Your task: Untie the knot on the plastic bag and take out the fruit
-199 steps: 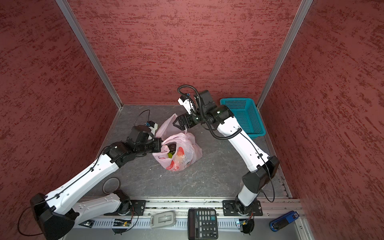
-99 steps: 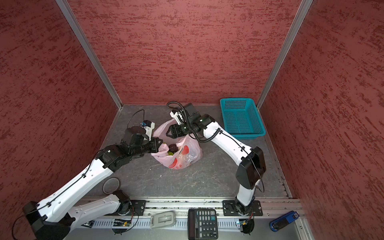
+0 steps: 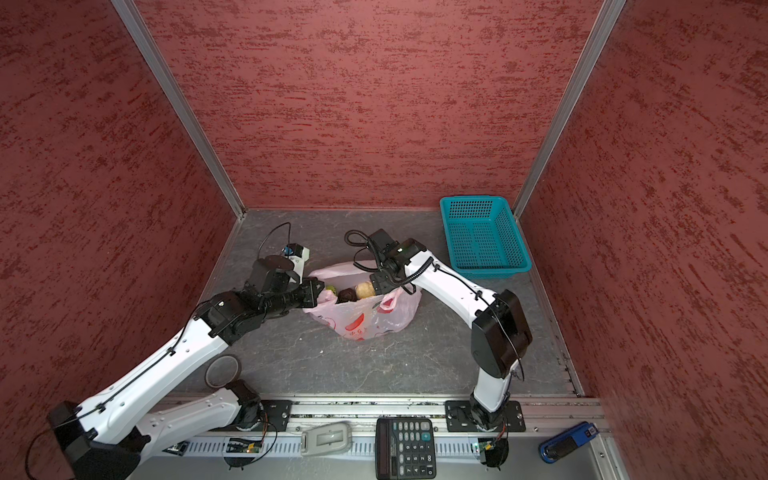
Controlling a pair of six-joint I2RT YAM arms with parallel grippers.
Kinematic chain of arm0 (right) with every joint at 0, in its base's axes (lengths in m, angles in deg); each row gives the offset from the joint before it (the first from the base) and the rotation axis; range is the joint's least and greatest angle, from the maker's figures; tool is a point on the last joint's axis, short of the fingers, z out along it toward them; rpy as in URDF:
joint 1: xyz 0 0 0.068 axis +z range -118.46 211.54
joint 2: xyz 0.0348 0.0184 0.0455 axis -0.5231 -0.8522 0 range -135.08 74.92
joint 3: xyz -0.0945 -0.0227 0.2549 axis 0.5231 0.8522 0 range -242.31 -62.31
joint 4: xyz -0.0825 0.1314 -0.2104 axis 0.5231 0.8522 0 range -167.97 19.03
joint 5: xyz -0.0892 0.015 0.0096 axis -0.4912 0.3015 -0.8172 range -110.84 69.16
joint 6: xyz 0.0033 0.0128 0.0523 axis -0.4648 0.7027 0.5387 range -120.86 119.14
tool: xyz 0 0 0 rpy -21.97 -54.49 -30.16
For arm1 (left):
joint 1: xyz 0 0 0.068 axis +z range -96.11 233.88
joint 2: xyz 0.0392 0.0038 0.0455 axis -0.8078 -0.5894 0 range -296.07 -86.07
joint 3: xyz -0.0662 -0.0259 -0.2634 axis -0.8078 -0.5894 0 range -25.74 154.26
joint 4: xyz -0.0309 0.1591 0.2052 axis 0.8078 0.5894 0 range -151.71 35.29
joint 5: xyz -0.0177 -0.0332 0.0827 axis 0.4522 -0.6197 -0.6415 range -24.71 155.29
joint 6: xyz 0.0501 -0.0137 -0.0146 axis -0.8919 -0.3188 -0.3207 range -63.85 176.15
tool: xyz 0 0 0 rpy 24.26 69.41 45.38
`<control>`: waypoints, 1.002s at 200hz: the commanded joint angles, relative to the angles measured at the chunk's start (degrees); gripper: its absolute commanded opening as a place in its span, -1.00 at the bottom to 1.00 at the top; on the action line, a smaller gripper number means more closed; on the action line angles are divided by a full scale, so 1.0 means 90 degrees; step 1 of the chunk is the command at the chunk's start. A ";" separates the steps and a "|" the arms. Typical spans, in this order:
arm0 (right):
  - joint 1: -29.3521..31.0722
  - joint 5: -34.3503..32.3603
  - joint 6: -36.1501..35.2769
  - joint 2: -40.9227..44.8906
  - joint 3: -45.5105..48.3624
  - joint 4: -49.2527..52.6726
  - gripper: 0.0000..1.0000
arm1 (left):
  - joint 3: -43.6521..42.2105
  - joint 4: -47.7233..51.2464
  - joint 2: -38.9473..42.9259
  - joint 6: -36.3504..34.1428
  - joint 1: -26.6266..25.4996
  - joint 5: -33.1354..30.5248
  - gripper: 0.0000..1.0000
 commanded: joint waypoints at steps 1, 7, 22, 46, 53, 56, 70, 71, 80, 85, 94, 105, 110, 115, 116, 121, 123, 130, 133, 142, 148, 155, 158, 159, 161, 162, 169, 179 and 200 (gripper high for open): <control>-0.0165 -0.1188 0.0223 0.0326 0.0145 0.0570 0.85 | -0.0099 0.0045 0.0014 0.0060 0.0074 -0.0136 -1.00; -0.0195 -0.1196 0.0230 0.0357 0.0210 0.0523 0.89 | -0.0102 0.0066 -0.0040 0.0068 0.0075 -0.0117 -1.00; -0.0227 -0.1119 0.0230 0.0400 0.0263 0.0435 0.96 | -0.0102 0.0067 -0.0156 0.0156 0.0047 -0.0050 -1.00; -0.0175 -0.0057 -0.0124 0.0641 0.0123 0.0011 0.96 | -0.0082 -0.0090 -0.0265 0.0271 -0.0084 -0.0016 -1.00; -0.0151 0.0401 -0.0232 0.0773 0.0110 -0.0182 0.97 | -0.0062 -0.0133 -0.0310 0.0293 -0.0105 0.0011 -1.00; -0.0134 0.0571 -0.0252 0.0828 0.0098 -0.0257 0.97 | -0.0042 -0.0154 -0.0324 0.0298 -0.0116 0.0016 -1.00; -0.0091 0.1282 -0.0316 0.0983 -0.0049 -0.0400 0.97 | 0.0060 -0.0213 -0.0418 0.0347 -0.0155 0.0009 -1.00; -0.0087 0.1317 -0.0322 0.0990 -0.0059 -0.0400 0.97 | 0.0067 -0.0220 -0.0423 0.0348 -0.0157 0.0006 -1.00; -0.0035 0.1632 -0.0359 0.0996 -0.0195 -0.0360 0.97 | 0.0124 -0.0281 -0.0456 0.0374 -0.0163 0.0022 -1.00; 0.0002 0.1775 -0.0374 0.0990 -0.0265 -0.0329 0.97 | 0.0145 -0.0321 -0.0467 0.0393 -0.0165 0.0007 -1.00; 0.0101 0.1937 -0.0393 0.0999 -0.0362 -0.0303 0.97 | 0.0188 -0.0386 -0.0477 0.0434 -0.0168 -0.0002 -1.00; 0.0225 0.1997 -0.0387 0.1048 -0.0366 -0.0362 0.97 | 0.0242 -0.0446 -0.0496 0.0483 -0.0169 -0.0007 -1.00; 0.0303 0.1967 -0.0387 0.1087 -0.0333 -0.0424 0.97 | 0.0254 -0.0473 -0.0506 0.0507 -0.0163 -0.0003 -1.00; 0.0379 0.1890 -0.0386 0.1149 -0.0276 -0.0511 0.97 | 0.0280 -0.0490 -0.0523 0.0527 -0.0167 0.0010 -1.00; 0.0387 0.1875 -0.0391 0.1156 -0.0261 -0.0529 0.97 | 0.0284 -0.0495 -0.0524 0.0525 -0.0168 0.0016 -1.00; 0.0462 0.1786 -0.0395 0.1218 -0.0186 -0.0642 0.97 | 0.0302 -0.0510 -0.0547 0.0549 -0.0158 0.0034 -1.00; 0.0495 0.1756 -0.0401 0.1247 -0.0153 -0.0693 0.97 | 0.0299 -0.0518 -0.0551 0.0552 -0.0159 0.0045 -1.00; 0.0592 0.1615 -0.0416 0.1339 -0.0036 -0.0871 0.97 | 0.0314 -0.0540 -0.0569 0.0558 -0.0154 0.0087 -1.00; 0.0634 0.1524 -0.0423 0.1371 -0.0011 -0.0923 0.97 | 0.0312 -0.0549 -0.0583 0.0570 -0.0157 0.0106 -1.00; 0.0747 0.1300 -0.0476 0.1475 0.0076 -0.1086 0.97 | 0.0318 -0.0548 -0.0609 0.0591 -0.0157 0.0138 -1.00; 0.0808 0.1209 -0.0535 0.1529 0.0105 -0.1204 0.97 | 0.0306 -0.0541 -0.0615 0.0592 -0.0158 0.0156 -1.00; 0.0864 0.1117 -0.0584 0.1590 0.0116 -0.1334 0.97 | 0.0284 -0.0550 -0.0599 0.0597 -0.0167 0.0168 -1.00; 0.0889 0.1109 -0.0619 0.1613 0.0130 -0.1389 0.97 | 0.0288 -0.0540 -0.0595 0.0601 -0.0166 0.0164 -1.00; 0.0896 0.1118 -0.0629 0.1622 0.0132 -0.1407 0.97 | 0.0279 -0.0540 -0.0590 0.0601 -0.0163 0.0166 -1.00; 0.0906 0.1138 -0.0652 0.1627 0.0120 -0.1441 0.97 | 0.0271 -0.0540 -0.0581 0.0606 -0.0163 0.0168 -1.00; 0.0915 0.1142 -0.0661 0.1629 0.0117 -0.1453 0.97 | 0.0265 -0.0540 -0.0578 0.0609 -0.0166 0.0168 -1.00; 0.0946 0.1214 -0.0729 0.1640 0.0093 -0.1543 0.97 | 0.0252 -0.0530 -0.0558 0.0602 -0.0159 0.0175 -1.00; 0.1003 0.1313 -0.0849 0.1582 -0.0001 -0.1585 0.97 | 0.0246 -0.0519 -0.0537 0.0602 -0.0160 0.0170 -1.00; 0.1090 0.1495 -0.1038 0.1363 -0.0098 -0.1522 0.97 | 0.0287 -0.0471 -0.0497 0.0592 -0.0149 0.0110 -1.00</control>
